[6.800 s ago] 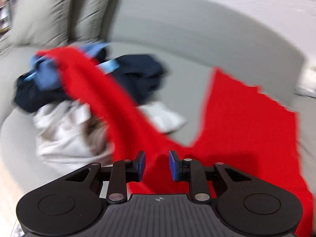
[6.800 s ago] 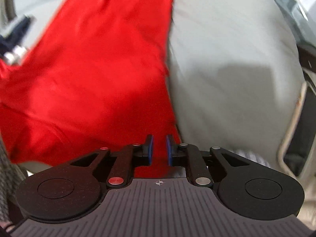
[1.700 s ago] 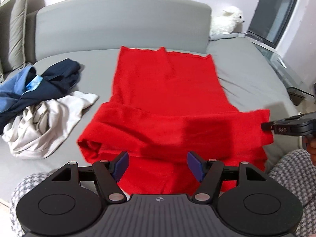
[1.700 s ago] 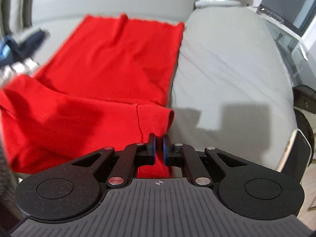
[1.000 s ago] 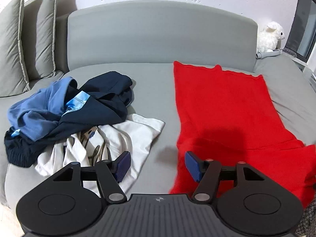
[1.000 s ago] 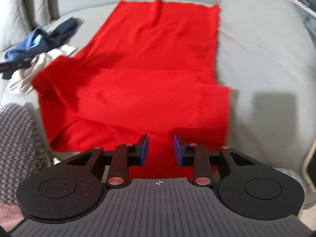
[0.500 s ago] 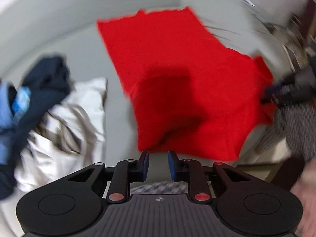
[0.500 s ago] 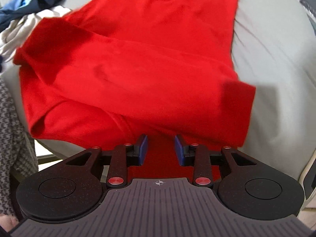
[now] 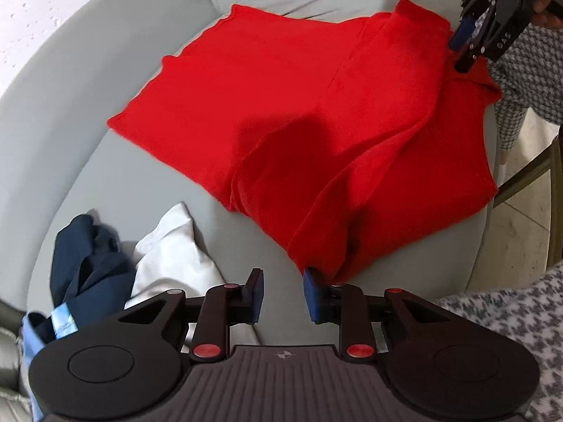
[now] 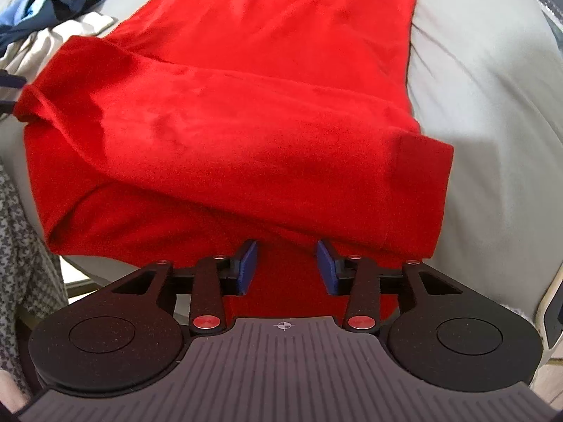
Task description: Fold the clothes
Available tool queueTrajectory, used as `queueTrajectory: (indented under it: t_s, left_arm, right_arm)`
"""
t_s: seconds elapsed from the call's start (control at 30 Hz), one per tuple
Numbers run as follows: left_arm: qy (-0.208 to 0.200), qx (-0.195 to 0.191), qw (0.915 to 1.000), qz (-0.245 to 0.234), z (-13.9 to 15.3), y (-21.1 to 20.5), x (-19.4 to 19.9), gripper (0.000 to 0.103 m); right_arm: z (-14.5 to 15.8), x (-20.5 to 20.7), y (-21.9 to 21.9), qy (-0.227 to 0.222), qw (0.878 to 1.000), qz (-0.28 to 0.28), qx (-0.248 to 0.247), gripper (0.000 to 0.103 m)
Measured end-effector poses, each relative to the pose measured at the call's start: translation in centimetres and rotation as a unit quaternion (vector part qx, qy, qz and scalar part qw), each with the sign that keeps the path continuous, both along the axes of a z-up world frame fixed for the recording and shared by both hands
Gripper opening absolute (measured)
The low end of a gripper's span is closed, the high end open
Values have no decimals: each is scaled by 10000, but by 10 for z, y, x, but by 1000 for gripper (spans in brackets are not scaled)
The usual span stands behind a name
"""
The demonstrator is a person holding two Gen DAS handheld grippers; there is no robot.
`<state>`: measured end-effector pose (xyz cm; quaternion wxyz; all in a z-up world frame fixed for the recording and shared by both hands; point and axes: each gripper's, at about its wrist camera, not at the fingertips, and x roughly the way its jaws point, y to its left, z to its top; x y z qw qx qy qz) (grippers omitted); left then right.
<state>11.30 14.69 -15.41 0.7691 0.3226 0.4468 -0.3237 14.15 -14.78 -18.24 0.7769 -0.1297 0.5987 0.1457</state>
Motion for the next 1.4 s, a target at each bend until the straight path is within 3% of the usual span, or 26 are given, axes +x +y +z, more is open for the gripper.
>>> queueTrajectory:
  t_s: [0.23,0.37,0.5,0.63,0.7,0.77,0.83,0.87,0.9,0.93,1.0,1.13,1.23,1.33,1.4]
  left_arm:
    - [139,-36,9963,-843,-16,-11,5,16]
    - [329,27,9894,-1417,-14,-25,4,3]
    - [552,115,9841,-1683,-8,-34,1,0]
    - [171,-23,9968,-775,8,-25,-1,0]
    - [-73,-245,9996,89,23,-9,-2,0]
    - [-380,-449,9890,1359,36,14,-2,0]
    - [-430,-486,9684,2410,38,31,-4,0]
    - [-220,-268,9552,2938,29,34,-7,1]
    - [15,-86,9481,3179,20,32,-13,1]
    - [209,31,9455,3250,13,28,-19,2]
    - [442,-3,9482,3145,6,18,-36,3]
    - [-18,221,9498,3120,15,17,-66,13]
    - [-650,-312,9343,3492,35,36,-77,24]
    - [-921,-911,9163,3790,43,33,-67,28]
    - [-832,-1229,9103,3865,44,20,-57,36]
  right_arm:
    - [-2,9,4,147,9998,-68,-129,50]
    - [-4,11,5,181,9997,-55,-157,52]
    - [-3,10,0,204,9997,-86,-134,54]
    - [-3,11,-3,207,9997,-101,-74,55]
    - [-3,9,-4,196,9997,-112,-52,55]
    - [-3,8,-4,186,9997,-148,-18,55]
    - [-4,7,-5,168,9997,-179,7,55]
    - [-4,6,-5,157,9997,-191,14,56]
    - [-3,6,-6,159,9997,-199,14,56]
    - [-3,6,-6,166,9997,-203,16,56]
    - [-2,5,-7,184,9996,-201,21,56]
    - [5,0,-10,209,9996,-188,-9,56]
    - [17,-8,-17,129,9997,-141,170,56]
    - [29,-9,-40,-258,9977,-485,386,55]
    - [32,-7,-60,-488,9932,-910,533,53]
